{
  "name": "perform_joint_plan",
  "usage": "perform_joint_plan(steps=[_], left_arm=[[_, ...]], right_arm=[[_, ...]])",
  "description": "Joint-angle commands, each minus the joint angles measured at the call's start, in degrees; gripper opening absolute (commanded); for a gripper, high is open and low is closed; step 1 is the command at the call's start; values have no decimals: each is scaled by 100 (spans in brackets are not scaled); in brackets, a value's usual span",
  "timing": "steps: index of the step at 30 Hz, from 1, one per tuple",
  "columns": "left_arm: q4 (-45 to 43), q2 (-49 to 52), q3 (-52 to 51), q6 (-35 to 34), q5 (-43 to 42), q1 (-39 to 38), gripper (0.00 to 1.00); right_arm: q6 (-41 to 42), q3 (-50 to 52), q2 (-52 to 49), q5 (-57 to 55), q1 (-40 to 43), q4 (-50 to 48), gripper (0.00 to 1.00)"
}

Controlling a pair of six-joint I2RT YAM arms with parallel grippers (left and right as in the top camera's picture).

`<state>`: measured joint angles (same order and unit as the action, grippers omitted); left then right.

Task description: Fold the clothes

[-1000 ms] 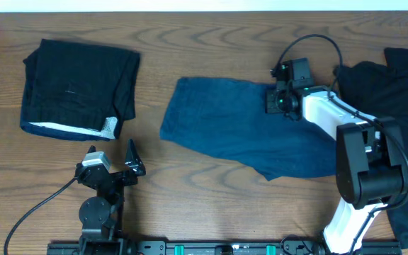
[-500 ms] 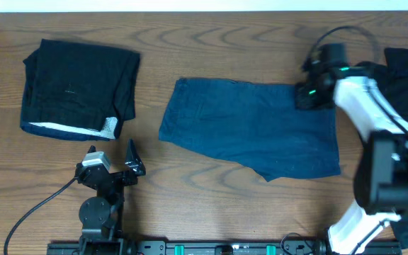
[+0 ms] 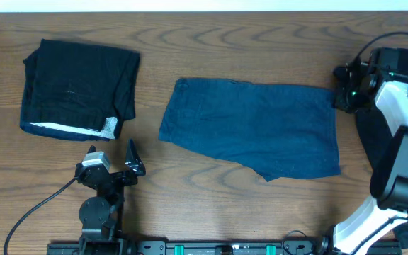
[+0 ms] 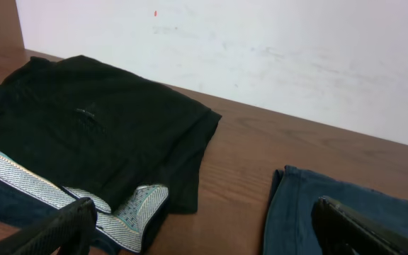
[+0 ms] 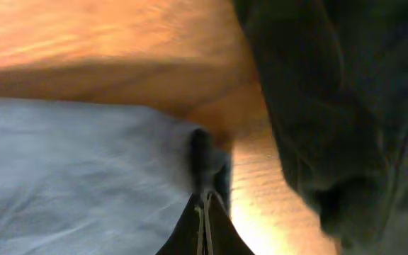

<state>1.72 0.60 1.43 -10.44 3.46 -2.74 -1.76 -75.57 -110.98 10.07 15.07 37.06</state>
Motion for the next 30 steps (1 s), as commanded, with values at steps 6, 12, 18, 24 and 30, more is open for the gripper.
perform_joint_plan(steps=[6,12,18,24,30], left_arm=[[208,-37,-120,79,170,-24,98],[208,-37,-120,76,170,-24,98],[208,-37,-120,79,170,-24,98],[208,-37,-120,76,170,-24,98],[208,-37,-120,79,170,-24,98]], right_arm=[[-197,37,-629,-358,590,-577,3],[-20,35,-1012,-990,1082,-1110,3],[-33,-205,-935,-1005,1668,-1547,3],[-326,-713,-925,-857,1821,-1408,6],[-313,-1674,-925,1097,1814,-656,23]])
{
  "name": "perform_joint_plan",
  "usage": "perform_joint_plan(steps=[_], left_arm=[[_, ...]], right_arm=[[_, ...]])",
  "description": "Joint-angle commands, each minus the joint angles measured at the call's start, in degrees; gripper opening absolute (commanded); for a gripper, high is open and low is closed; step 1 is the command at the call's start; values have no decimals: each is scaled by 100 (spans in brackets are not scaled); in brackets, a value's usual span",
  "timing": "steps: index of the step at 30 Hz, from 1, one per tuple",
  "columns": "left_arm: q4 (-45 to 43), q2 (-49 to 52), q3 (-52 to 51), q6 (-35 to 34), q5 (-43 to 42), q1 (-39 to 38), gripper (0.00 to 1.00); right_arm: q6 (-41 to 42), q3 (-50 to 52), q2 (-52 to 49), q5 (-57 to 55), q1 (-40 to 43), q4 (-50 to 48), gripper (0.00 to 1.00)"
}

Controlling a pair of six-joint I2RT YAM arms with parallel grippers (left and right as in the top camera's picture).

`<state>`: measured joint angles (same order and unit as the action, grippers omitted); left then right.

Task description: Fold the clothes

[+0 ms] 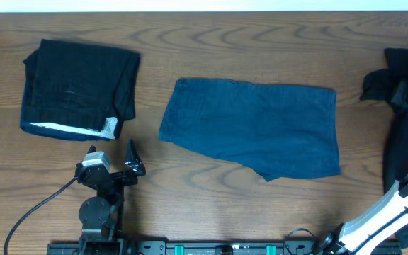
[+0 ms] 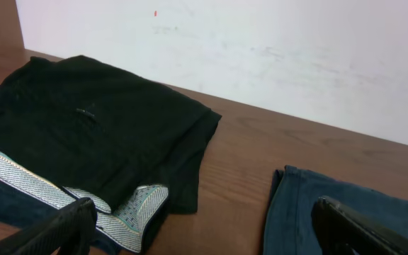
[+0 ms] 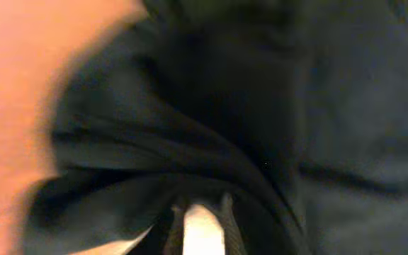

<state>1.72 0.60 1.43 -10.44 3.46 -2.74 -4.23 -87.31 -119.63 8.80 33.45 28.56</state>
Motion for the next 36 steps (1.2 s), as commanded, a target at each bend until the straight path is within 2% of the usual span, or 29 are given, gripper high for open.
perform_joint_plan(steps=[1,3,6,8,11,27,36], left_arm=[[208,-37,-120,76,170,-24,98],[208,-37,-120,76,170,-24,98],[208,-37,-120,79,170,-24,98],[208,-37,-120,76,170,-24,98],[208,-37,-120,79,173,-24,98],[208,-37,-120,76,170,-24,98],[208,-37,-120,76,170,-24,98]], right_arm=[[-46,-673,-59,1513,-35,385,24],[101,-999,-59,1777,-74,835,25],[203,-1207,-59,1558,-138,1429,23],[201,-1187,-61,1307,-177,1779,1],[199,-973,-79,1051,-238,1967,1],[164,50,-393,446,-562,444,1],[313,188,-824,247,-566,-640,1]])
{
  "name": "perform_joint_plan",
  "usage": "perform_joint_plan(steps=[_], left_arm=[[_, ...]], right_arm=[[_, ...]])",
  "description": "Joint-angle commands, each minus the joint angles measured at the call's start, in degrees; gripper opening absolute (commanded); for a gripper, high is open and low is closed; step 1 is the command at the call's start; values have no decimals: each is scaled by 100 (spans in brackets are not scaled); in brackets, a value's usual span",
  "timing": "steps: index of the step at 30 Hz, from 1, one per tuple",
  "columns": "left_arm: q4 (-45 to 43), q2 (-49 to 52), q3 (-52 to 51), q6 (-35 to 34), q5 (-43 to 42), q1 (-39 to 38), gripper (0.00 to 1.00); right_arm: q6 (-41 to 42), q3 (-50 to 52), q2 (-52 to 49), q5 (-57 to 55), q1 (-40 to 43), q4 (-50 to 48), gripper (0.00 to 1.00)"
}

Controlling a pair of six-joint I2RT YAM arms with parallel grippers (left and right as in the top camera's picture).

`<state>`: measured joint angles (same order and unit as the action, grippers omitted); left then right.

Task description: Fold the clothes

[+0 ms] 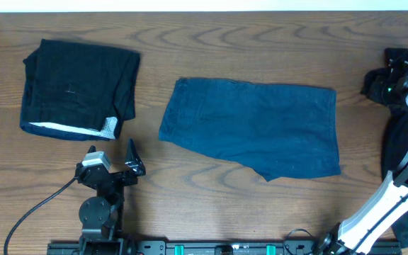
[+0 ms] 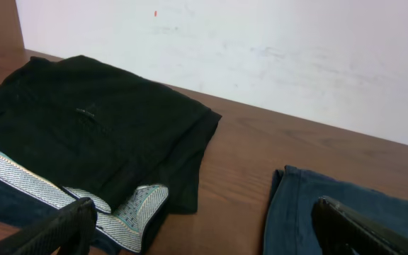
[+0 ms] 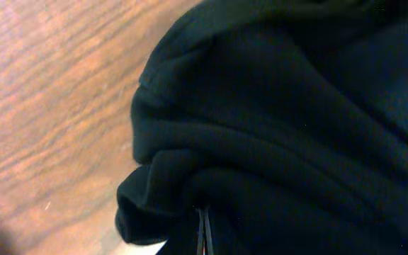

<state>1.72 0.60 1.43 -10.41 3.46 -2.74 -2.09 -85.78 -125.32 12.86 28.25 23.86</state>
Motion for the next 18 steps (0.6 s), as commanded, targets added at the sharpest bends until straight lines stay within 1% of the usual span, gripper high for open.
perform_joint_plan(steps=[1,8,10,12,15,18], left_arm=[[208,-37,-120,74,170,-24,98],[208,-37,-120,74,170,-24,98],[208,-37,-120,74,170,-24,98],[208,-37,-120,74,170,-24,98],[208,-37,-120,76,170,-24,98],[208,-37,-120,76,173,-24,98]], right_arm=[[140,35,-315,-243,-46,-304,1],[184,33,-555,-739,-46,-1182,2],[219,-22,-501,-752,-46,-1298,6],[361,-166,-400,-743,-46,-1268,8],[398,-378,-114,-573,-55,-1147,14],[398,-562,286,-529,-90,-916,24]])
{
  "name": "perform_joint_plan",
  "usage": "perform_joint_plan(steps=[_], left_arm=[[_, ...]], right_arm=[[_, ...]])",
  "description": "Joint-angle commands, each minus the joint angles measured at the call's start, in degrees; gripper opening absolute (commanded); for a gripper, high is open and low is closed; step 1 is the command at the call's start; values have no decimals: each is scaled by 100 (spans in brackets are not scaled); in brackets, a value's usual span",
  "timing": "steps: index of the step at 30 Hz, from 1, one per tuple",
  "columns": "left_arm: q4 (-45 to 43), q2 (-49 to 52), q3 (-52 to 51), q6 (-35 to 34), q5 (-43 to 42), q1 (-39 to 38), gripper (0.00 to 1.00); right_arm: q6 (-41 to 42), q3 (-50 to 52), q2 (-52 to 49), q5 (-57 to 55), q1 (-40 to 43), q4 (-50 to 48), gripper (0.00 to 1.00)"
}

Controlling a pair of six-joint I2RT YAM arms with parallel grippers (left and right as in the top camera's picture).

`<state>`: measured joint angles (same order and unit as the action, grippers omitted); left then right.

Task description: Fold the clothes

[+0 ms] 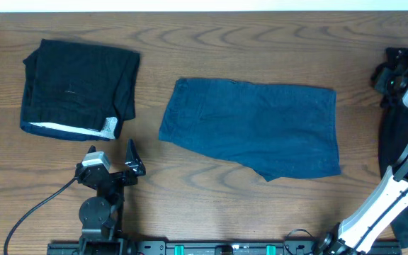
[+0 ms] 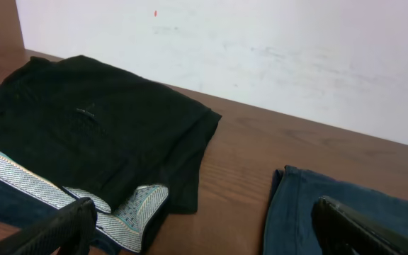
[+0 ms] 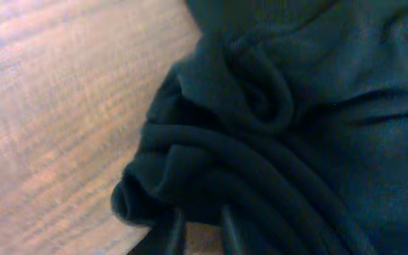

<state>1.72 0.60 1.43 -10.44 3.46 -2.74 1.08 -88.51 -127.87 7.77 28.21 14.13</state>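
Blue shorts lie spread flat in the middle of the table, and their left edge shows in the left wrist view. A folded black garment with a patterned waistband rests at the far left. A crumpled dark garment lies at the right edge. My right gripper is at its far corner. Up close, its fingers stand slightly apart, open, with their tips against a fold of the dark garment. My left gripper rests open near the front edge, holding nothing.
The brown wooden table shows bare wood between the garments. A white wall rises behind its far edge. A black cable runs from the left arm's base at the front.
The right gripper's fingers were pressed together on the dark garment's edge and now stand slightly apart at a fold. It sits a little farther back and right. The left arm is unchanged.
First my right gripper was shut at the blue shorts' right edge. Then it was over the dark garment at the table's right edge, fingers parted, with the shorts left flat. Then its fingers were together at the garment's edge, and now they are parted there. The left arm stayed still.
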Motion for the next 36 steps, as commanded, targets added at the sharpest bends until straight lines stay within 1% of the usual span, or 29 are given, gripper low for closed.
perform_joint_plan(steps=[1,3,4,8,10,13,14,15,16,17,18,21,25,29,33,36], left_arm=[[208,-37,-120,76,170,-24,98],[208,-37,-120,79,170,-24,98],[208,-37,-120,76,173,-24,98],[208,-37,-120,76,170,-24,98],[208,-37,-120,76,170,-24,98],[208,-37,-120,76,170,-24,98],[208,-37,-120,76,170,-24,98],[208,-37,-120,76,170,-24,98],[208,-37,-120,76,170,-24,98],[208,-37,-120,76,170,-24,98],[208,-37,-120,76,170,-24,98],[208,-37,-120,79,170,-24,98],[208,-37,-120,79,170,-24,98],[208,-37,-120,76,170,-24,98],[208,-37,-120,76,170,-24,98],[208,-37,-120,76,170,-24,98]], right_arm=[[81,-343,719,-15,-109,162,27],[83,-393,1082,17,-175,361,33],[114,-396,1296,17,-221,492,34],[522,-396,2081,20,-435,1165,32],[822,-396,2437,20,-590,1657,31],[1139,-396,2889,24,-885,2686,29],[1156,-396,3018,24,-1016,3163,29],[1156,-396,3110,24,-1134,3567,25],[1156,-396,3187,20,-1283,4006,19],[1156,-396,3224,20,-1434,4387,9],[1156,-396,3230,22,-1565,4673,2],[1211,-282,3213,20,-2013,5289,1],[1220,313,3213,17,-2656,5504,1],[1222,1182,3213,15,-3121,5333,1],[1346,2098,3213,17,-3279,4988,1],[1438,2747,3213,15,-3261,4520,1]])
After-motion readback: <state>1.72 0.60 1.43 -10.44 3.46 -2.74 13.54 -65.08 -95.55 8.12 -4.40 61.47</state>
